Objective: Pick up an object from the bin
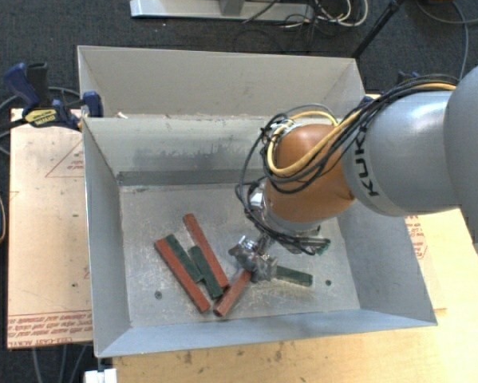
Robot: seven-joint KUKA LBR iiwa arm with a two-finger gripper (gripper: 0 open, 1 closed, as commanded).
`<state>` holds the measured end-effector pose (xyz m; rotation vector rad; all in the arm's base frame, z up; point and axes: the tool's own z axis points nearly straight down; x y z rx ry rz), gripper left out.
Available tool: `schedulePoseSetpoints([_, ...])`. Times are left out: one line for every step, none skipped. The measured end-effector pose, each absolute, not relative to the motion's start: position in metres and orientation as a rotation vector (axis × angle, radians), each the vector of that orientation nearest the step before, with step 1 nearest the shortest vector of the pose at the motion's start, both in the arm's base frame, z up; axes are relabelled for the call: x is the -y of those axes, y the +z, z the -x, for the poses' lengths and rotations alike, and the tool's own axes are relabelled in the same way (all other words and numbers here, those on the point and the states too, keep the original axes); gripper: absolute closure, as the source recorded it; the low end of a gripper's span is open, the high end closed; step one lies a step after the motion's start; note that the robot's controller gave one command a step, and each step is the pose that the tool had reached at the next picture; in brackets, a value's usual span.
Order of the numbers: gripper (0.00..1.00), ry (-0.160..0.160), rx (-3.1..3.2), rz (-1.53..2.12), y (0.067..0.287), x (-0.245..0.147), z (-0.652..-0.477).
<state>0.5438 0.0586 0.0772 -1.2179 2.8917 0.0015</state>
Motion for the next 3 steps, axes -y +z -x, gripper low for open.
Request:
schedulePoseSetpoints([1.0, 0.002, -2.725, 1.548, 0.072, -0.026, -0.565])
schedulePoseSetpoints([1.0, -0.013, -2.367, 2.046, 0.076, 0.044, -0.537])
schedulePoseSetpoints([1.0, -0.009, -2.277, 2.152, 0.208, 0.032, -0.549])
